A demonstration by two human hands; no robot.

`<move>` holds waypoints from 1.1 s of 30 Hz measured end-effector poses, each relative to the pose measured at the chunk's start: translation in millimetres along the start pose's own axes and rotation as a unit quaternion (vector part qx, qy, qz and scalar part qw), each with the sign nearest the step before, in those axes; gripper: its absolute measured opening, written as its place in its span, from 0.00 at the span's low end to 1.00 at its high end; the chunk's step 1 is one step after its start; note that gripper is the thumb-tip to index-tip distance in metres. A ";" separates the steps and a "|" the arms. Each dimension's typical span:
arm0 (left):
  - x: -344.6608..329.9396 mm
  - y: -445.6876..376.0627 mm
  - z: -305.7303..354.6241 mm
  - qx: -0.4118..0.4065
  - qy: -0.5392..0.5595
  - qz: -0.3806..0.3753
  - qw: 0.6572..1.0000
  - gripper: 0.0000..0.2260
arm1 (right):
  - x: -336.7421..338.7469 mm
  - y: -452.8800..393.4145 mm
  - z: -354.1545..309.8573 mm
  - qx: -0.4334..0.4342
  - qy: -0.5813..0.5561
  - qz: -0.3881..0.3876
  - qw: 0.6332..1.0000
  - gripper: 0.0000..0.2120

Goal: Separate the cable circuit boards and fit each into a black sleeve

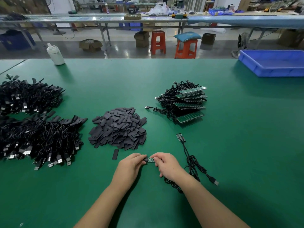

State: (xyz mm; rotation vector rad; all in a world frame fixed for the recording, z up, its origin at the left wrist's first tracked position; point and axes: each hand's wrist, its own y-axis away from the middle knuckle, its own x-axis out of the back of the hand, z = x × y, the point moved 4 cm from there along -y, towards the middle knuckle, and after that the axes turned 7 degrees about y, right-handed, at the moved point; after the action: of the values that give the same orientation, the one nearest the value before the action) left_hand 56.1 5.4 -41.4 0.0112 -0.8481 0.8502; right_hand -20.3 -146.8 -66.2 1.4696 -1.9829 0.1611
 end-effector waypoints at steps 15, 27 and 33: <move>9.8 -7.8 11.5 -0.021 -0.031 -0.036 0.999 0.09 | 1.1 1.5 0.0 0.005 0.009 -0.001 1.000 0.11; 6.9 -10.3 17.9 -0.067 -0.123 -0.070 0.988 0.06 | 0.9 1.4 -0.1 0.006 -0.044 -0.016 0.999 0.12; 0.4 -12.5 11.4 0.011 -0.114 -0.108 0.988 0.10 | 0.6 2.7 -3.6 0.010 -0.072 -0.028 0.997 0.15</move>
State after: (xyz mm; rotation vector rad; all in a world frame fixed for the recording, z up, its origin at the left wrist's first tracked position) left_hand 57.0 -6.6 -29.5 0.2191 -1.0317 0.6618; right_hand -21.2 -144.6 -62.3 1.5875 -2.0562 0.0535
